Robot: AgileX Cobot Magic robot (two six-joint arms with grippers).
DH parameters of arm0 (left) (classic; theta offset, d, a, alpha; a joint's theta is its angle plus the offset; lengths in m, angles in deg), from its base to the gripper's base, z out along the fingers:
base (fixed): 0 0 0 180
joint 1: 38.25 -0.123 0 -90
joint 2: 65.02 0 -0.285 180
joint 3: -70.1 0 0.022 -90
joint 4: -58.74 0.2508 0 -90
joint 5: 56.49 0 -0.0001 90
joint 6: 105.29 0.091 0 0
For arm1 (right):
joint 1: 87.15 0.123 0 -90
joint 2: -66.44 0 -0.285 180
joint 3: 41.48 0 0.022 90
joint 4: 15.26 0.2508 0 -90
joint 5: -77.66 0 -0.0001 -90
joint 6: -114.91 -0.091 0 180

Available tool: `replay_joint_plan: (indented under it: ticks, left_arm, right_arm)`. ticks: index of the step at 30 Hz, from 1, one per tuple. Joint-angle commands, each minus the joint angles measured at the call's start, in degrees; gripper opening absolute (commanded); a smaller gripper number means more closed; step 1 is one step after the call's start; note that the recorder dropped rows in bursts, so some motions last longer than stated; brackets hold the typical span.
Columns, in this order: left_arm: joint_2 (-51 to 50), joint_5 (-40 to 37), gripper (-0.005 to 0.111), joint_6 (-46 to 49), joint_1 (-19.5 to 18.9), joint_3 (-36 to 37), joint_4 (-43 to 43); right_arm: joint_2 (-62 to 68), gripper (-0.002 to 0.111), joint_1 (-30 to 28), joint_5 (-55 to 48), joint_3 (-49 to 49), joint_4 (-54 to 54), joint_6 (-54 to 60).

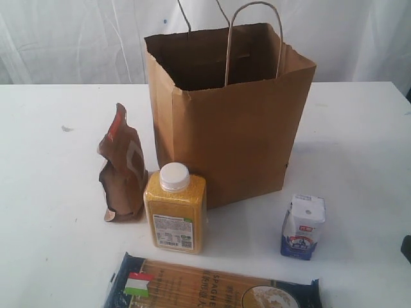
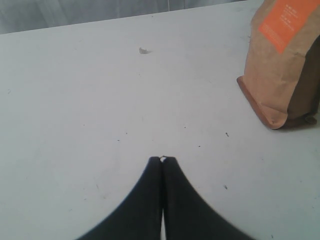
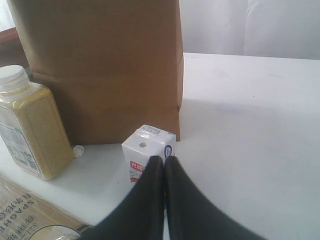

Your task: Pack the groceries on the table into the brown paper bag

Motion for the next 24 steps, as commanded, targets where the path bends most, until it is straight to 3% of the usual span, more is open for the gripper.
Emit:
replay_joint_plan:
  ticks: [1, 13, 20, 24]
  left_arm:
    - [0.25, 0.31, 0.0, 0.03, 0.35, 0.17, -0.22]
    - [0.25, 1.59, 0.0, -0.57, 0.35, 0.17, -1.42]
    - [0.25, 10.13, 0.0, -22.58, 0.35, 0.17, -25.3]
    - [0.25, 12.66, 0.0, -30.91, 0.35, 0.17, -30.12]
  right_arm:
    - [-0.34, 0.0, -0.25, 0.25, -0.31, 0.25, -0.26]
    - [-0.34, 0.0, -0.25, 0.25, -0.31, 0.25, -0.26]
    - [-0.34, 0.0, -0.25, 0.25, -0.31, 0.25, -0.26]
    - [-0.34, 0.0, -0.25, 0.25, -0.31, 0.25, -0.26]
